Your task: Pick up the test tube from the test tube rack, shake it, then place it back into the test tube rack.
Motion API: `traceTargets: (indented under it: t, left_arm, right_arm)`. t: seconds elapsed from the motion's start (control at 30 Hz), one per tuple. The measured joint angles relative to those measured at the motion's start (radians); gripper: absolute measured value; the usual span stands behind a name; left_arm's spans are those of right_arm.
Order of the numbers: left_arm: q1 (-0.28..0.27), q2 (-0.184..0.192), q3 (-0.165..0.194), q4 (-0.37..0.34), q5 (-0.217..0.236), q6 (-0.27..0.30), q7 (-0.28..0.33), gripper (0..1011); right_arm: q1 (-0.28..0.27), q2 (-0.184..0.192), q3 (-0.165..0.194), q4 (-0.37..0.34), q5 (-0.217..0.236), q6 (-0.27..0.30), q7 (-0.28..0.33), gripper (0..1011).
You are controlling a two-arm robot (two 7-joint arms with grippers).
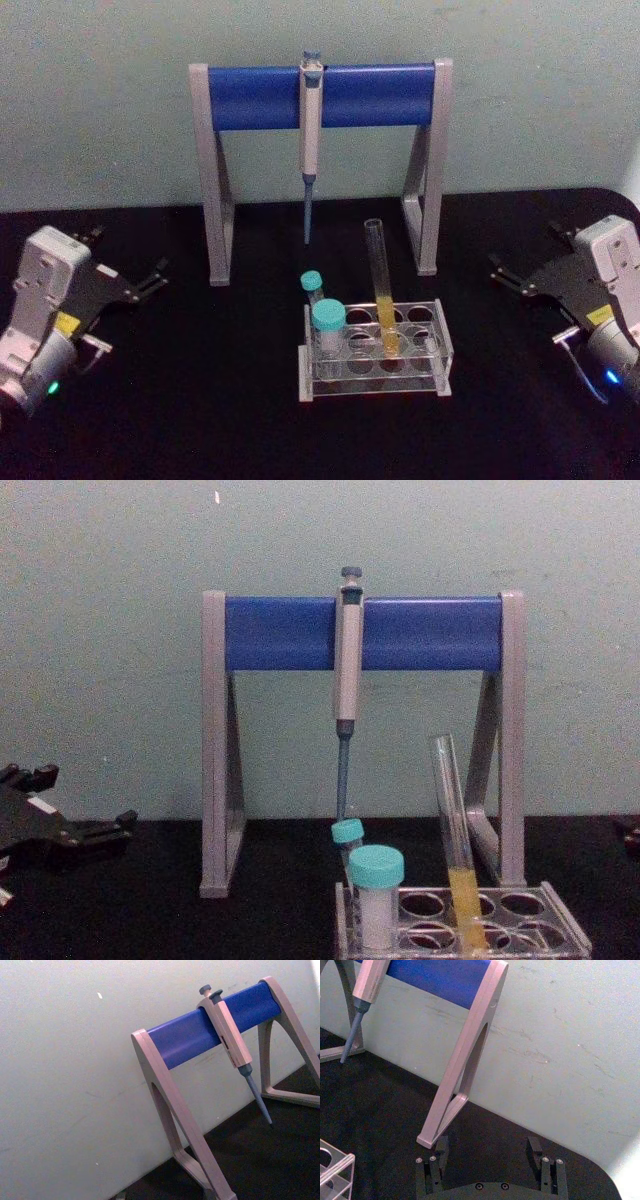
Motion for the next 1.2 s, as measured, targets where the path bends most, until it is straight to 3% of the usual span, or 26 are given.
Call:
traceTargets:
  t: [1.2]
  left_arm:
    - [0.0,0.0,0.0,0.0,0.0,0.0,0.0,1001]
  right_arm:
    - [0.0,0.001,0.0,0.0,0.0,0.0,0.0,1000]
